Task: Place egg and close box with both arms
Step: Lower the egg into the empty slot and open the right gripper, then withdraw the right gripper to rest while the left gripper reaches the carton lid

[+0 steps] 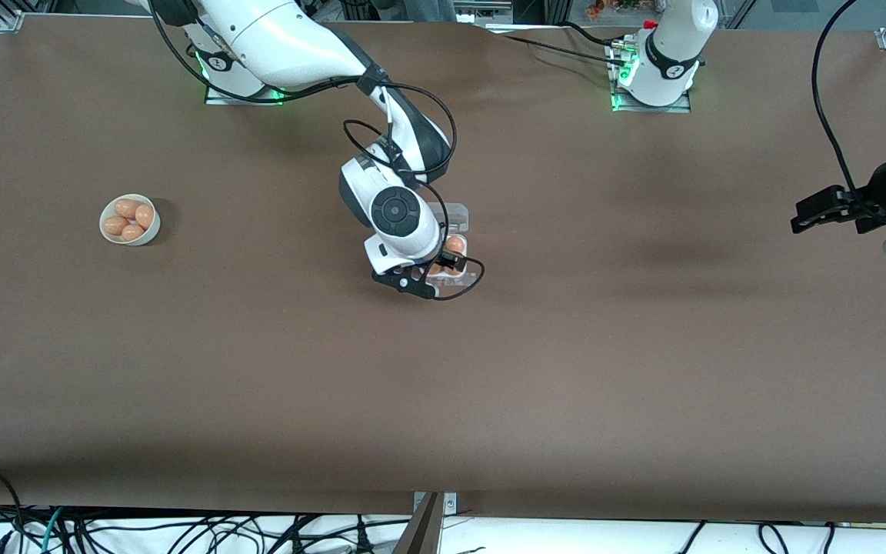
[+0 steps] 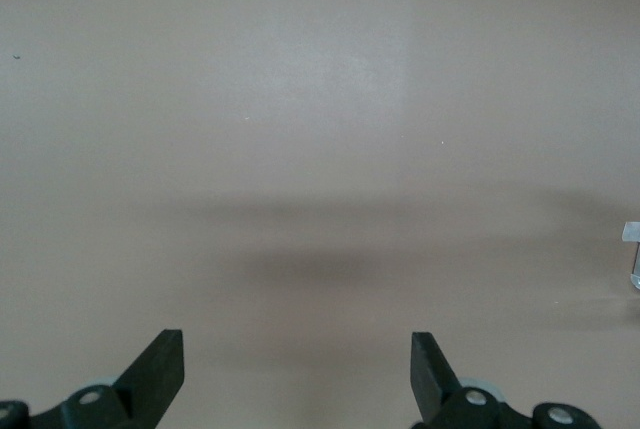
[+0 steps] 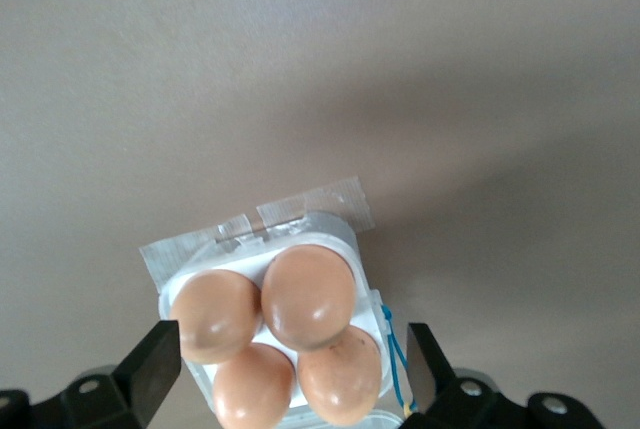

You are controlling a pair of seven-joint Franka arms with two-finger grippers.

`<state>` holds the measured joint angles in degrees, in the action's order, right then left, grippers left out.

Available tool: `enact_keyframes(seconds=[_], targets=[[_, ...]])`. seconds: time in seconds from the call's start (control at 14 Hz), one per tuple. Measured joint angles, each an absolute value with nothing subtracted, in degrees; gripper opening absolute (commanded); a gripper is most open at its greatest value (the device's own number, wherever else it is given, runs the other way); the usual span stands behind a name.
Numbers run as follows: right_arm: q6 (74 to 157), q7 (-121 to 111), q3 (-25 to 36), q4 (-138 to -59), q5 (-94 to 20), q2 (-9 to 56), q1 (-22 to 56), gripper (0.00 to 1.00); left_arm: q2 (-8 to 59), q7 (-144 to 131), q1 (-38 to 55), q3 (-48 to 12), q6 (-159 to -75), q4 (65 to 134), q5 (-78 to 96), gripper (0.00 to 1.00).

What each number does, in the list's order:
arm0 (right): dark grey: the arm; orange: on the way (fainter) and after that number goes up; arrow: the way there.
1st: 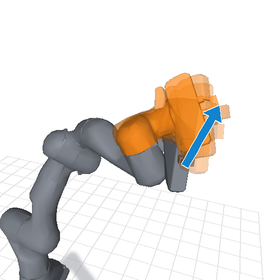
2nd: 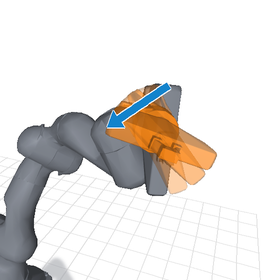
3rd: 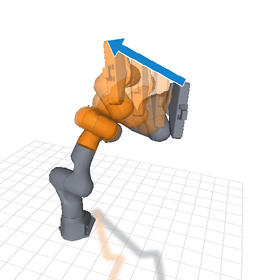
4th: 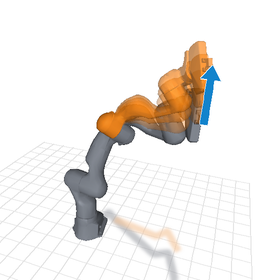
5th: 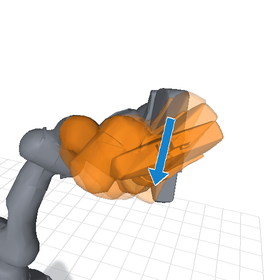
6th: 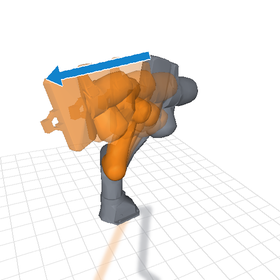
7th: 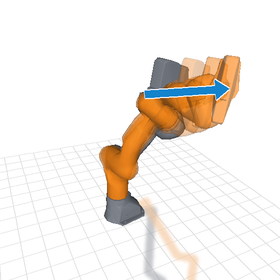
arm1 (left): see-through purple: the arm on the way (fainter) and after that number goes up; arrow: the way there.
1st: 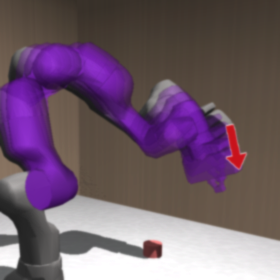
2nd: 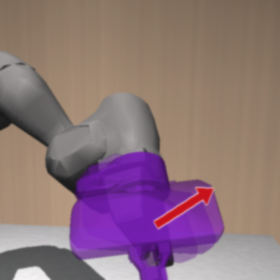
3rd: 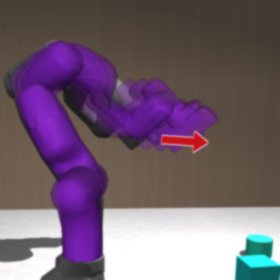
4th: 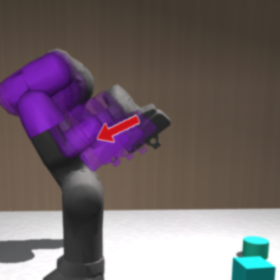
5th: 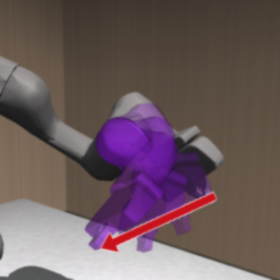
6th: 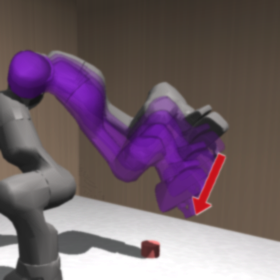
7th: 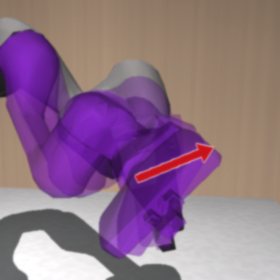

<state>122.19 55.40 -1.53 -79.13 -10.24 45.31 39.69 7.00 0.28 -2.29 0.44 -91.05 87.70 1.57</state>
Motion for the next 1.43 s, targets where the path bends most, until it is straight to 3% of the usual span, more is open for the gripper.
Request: enact_keyframes(seconds=[0.43,0.64,0.86,1.0,1.14,1.43], targets=[[122.03,53.03,-1.07,-76.64,-10.21,44.12,33.8,1.0,7.0,-1.33,-1.83,-0.92,-91.0,87.71,2.1,1.0],[117.9,50.04,-0.77,-76.37,-10.1,41.39,30.0,1.0,7.48,-10.94,-0.82,-7.8,-89.99,87.84,2.43,1.0],[112.31,43.36,2.0,-76.34,-10.09,38.63,26.67,1.0,9.84,-20.84,0.67,-16.96,-89.1,88.04,2.58,0.77],[109.54,38.87,5.66,-76.33,-10.09,37.12,26.08,1.0,11.77,-28.47,2.11,-20.73,-89.07,88.08,4.72,0.48],[107.84,33.04,8.45,-76.33,-10.09,35.93,25.7,1.0,13.6,-34.18,4.47,-21.83,-89.01,88.15,8.14,0.26],[106.52,22.45,10.05,-79.84,-5.22,29.78,21.62,1.0,17.95,-41.61,11.85,-22.03,-88.97,88.18,9.36,0.11]])
